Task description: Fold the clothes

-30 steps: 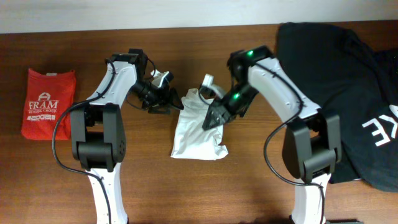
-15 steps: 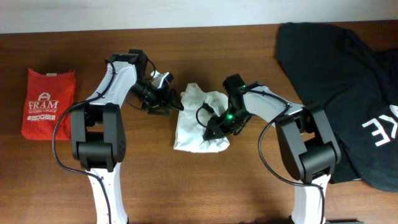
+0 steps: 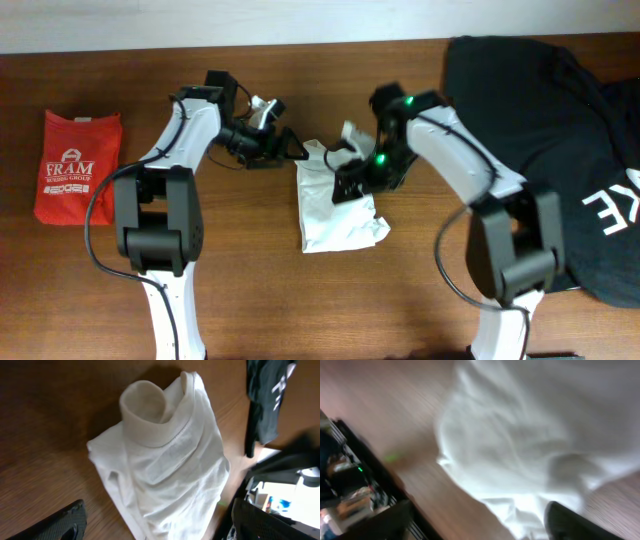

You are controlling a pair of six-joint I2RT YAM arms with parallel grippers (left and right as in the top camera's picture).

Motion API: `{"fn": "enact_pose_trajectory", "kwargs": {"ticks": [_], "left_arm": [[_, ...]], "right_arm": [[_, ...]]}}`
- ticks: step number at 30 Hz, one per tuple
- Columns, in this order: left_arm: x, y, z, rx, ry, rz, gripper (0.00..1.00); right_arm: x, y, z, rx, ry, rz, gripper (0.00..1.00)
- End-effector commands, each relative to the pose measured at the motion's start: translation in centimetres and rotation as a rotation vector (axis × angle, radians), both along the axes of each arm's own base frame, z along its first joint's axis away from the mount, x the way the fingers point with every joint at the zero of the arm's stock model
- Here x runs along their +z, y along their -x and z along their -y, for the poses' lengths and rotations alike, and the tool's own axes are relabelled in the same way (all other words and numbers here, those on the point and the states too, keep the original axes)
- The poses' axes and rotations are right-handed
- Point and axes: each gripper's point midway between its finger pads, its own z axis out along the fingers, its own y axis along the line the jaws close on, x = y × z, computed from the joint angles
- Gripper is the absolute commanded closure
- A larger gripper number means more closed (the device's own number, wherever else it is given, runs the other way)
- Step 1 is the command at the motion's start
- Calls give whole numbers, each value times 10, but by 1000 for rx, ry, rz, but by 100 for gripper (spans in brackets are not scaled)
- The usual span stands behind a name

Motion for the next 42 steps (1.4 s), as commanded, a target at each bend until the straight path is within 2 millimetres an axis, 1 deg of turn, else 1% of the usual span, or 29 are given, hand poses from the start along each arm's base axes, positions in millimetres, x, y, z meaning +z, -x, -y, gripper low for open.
{"fn": "enact_pose_trajectory", "kwargs": {"ticks": [1, 3, 6, 8, 10, 12, 15, 17, 20, 21, 22, 23, 24, 26, 27, 29, 31, 33, 34, 36, 37, 38, 39, 40, 42], "left_arm": [[6, 1, 12, -23, -37, 38, 7], [1, 2, 16, -31, -37, 36, 7], [-11, 4, 20, -44, -55, 24, 7], [-26, 5, 18, -26, -113, -6, 6], [-46, 7, 13, 3, -196, -45, 6], [-57, 10, 14, 2, -229, -67, 6], [-63, 16, 24, -24, -232, -73, 7], [-63, 16, 30, -35, -229, -63, 10], [-63, 17, 37, -51, -227, -47, 60], [-63, 16, 39, -52, -226, -38, 84], [-64, 13, 39, -50, -226, -26, 97], [-64, 9, 35, -41, -237, -14, 100], [-64, 4, 29, -30, -256, -4, 100], [-62, -8, 10, 7, -311, 17, 100], [-57, -16, -5, 35, -348, 34, 100], [-39, -34, -35, 96, -403, 72, 100], [-12, -52, -72, 176, -453, 122, 100], [24, -69, -115, 274, -493, 179, 100], [38, -73, -131, 311, -503, 199, 100], [68, -81, -170, 399, -535, 251, 100], [77, -83, -188, 438, -559, 270, 100], [86, -84, -211, 487, -588, 289, 100], [93, -85, -233, 532, -614, 303, 100], [96, -83, -264, 594, -650, 303, 100], [97, -81, -292, 648, -662, 299, 100]], "right_arm": [[55, -15, 15, -47, 56, 165, 1], [60, -17, 24, -93, 92, 168, 1], [59, -18, 36, -147, 129, 145, 1], [58, -16, 41, -156, 137, 127, 1], [58, -14, 44, -160, 142, 115, 1], [57, -13, 46, -164, 148, 109, 1], [57, -13, 46, -164, 148, 109, 1], [57, -13, 47, -165, 148, 109, 1], [57, -13, 46, -164, 148, 107, 1], [57, -12, 47, -164, 149, 106, 1], [57, -12, 47, -164, 149, 105, 1], [57, -11, 47, -164, 151, 102, 1], [56, -11, 49, -165, 163, 102, 1], [53, -12, 58, -168, 219, 114, 1], [50, -13, 66, -171, 268, 126, 1], [46, -14, 83, -175, 366, 144, 1], [44, -13, 95, -175, 433, 150, 1], [43, -13, 97, -175, 447, 151, 1], [43, -13, 97, -175, 446, 151, 1], [43, -13, 97, -175, 446, 151, 1], [43, -13, 97, -176, 446, 151, 1], [43, -13, 97, -176, 446, 151, 1], [43, -13, 97, -176, 446, 151, 1], [43, -13, 97, -176, 446, 151, 1], [43, -13, 97, -176, 446, 151, 1]]}}
